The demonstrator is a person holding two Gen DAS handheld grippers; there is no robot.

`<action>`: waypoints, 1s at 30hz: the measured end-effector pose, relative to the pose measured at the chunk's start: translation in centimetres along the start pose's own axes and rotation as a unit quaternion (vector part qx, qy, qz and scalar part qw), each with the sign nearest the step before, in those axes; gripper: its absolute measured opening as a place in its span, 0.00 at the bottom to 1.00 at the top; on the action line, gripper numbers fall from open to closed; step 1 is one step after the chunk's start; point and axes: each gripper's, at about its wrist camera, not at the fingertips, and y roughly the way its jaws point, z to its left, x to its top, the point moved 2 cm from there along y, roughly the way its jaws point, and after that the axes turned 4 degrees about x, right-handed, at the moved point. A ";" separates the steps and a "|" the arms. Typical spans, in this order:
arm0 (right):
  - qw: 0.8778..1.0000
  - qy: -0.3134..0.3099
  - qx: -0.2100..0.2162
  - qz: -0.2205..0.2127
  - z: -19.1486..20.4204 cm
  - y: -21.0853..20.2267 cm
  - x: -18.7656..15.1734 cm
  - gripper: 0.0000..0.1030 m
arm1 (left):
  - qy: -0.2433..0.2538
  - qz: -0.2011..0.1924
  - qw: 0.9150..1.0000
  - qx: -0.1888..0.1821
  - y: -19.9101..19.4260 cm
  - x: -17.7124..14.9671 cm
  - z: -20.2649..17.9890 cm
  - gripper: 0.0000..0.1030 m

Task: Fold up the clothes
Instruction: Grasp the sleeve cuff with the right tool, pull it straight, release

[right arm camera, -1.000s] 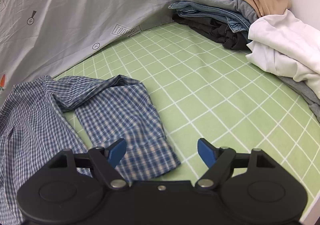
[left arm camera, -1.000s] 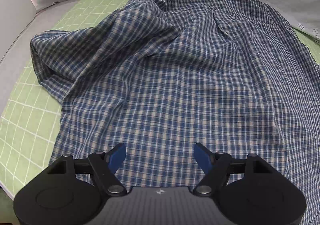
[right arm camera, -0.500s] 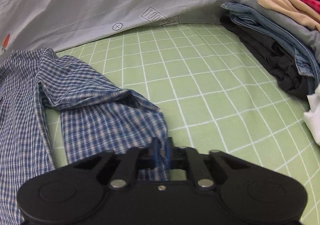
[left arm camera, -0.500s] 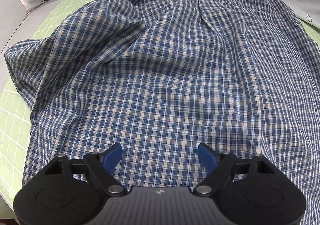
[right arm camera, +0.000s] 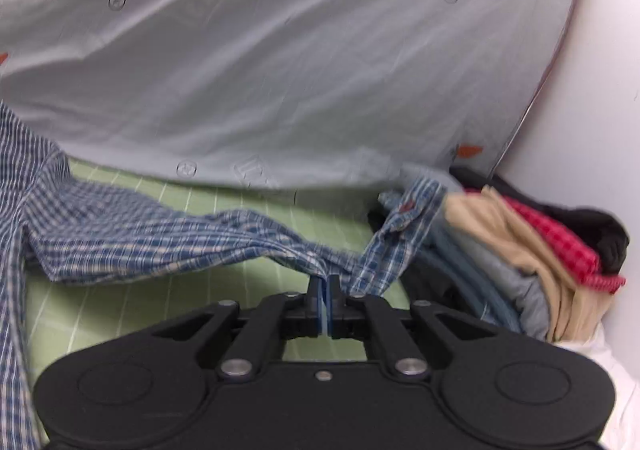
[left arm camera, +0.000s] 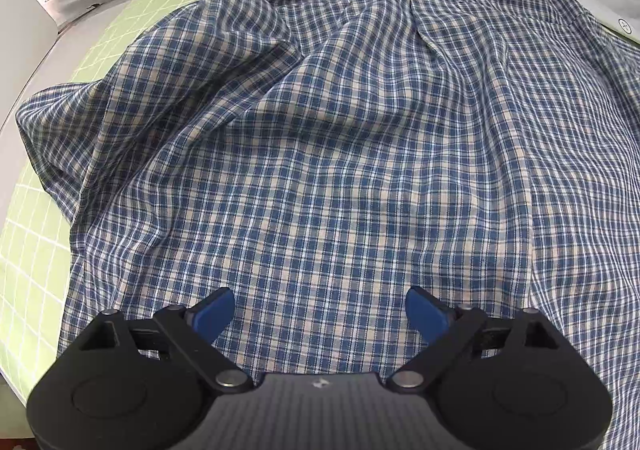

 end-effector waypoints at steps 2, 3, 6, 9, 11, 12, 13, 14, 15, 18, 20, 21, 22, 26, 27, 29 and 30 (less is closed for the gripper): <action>0.998 0.031 0.012 0.059 0.1 0.5 -2.3 0.03 | -0.005 0.002 1.000 -0.004 0.0 -0.1 0.3 0.90; 0.995 0.047 0.018 0.088 0.1 0.8 -3.5 0.06 | -0.007 0.004 1.000 -0.006 0.0 -0.2 0.4 0.91; 0.991 0.098 0.016 0.092 -1.0 0.1 -4.4 0.40 | -0.009 0.008 1.000 -0.007 0.1 -0.3 0.7 0.94; 0.982 0.172 0.018 0.083 -3.2 0.7 -4.2 0.48 | -0.005 0.010 1.000 -0.003 0.2 -0.3 0.8 0.97; 0.968 0.238 0.015 0.083 -4.8 2.3 -4.2 0.50 | -0.001 0.011 1.000 -0.002 0.1 -0.3 0.8 0.98; 0.959 0.269 0.011 0.083 -5.5 3.2 -4.2 0.53 | -0.001 0.011 1.000 -0.002 0.1 -0.3 0.8 0.98; 0.951 0.297 0.005 0.085 -6.1 4.2 -4.2 0.54 | -0.003 0.010 1.000 -0.001 0.1 -0.2 0.9 0.98; 0.944 0.318 -0.004 0.089 -6.6 5.1 -4.2 0.55 | -0.004 0.010 1.000 -0.001 0.1 -0.2 1.1 0.98; 0.938 0.334 -0.011 0.092 -7.1 5.8 -4.1 0.56 | -0.006 0.010 1.000 -0.001 0.0 0.0 1.3 0.98; 0.926 0.364 -0.033 0.097 -8.1 7.6 -4.3 0.65 | -0.012 0.011 1.000 -0.001 0.0 -0.3 1.7 0.98; 0.932 0.342 -0.060 0.102 -8.2 8.5 -4.1 0.54 | -0.015 0.013 1.000 -0.001 0.1 -0.4 2.1 0.99; 0.938 0.321 -0.075 0.106 -8.2 8.8 -4.0 0.28 | -0.016 0.014 1.000 -0.001 0.1 -0.5 2.3 0.99; 0.945 0.297 -0.084 0.106 -8.2 9.1 -4.0 0.22 | -0.017 0.015 1.000 -0.001 0.2 -0.7 2.5 1.00; 0.948 0.287 -0.099 0.096 -9.8 9.2 -4.8 0.23 | -0.028 0.019 0.999 -0.009 0.3 -1.0 3.5 1.00; 0.948 0.283 -0.107 0.099 -10.0 9.1 -4.9 0.24 | -0.032 0.021 0.999 -0.012 0.3 -1.0 3.8 1.00; 0.948 0.272 -0.125 0.109 -10.4 8.9 -4.9 0.37 | -0.036 0.022 0.999 -0.016 0.3 -1.2 4.2 1.00; 0.947 0.270 -0.130 0.114 -10.2 8.5 -4.9 0.49 | -0.037 0.022 0.999 -0.016 0.3 -1.2 4.3 1.00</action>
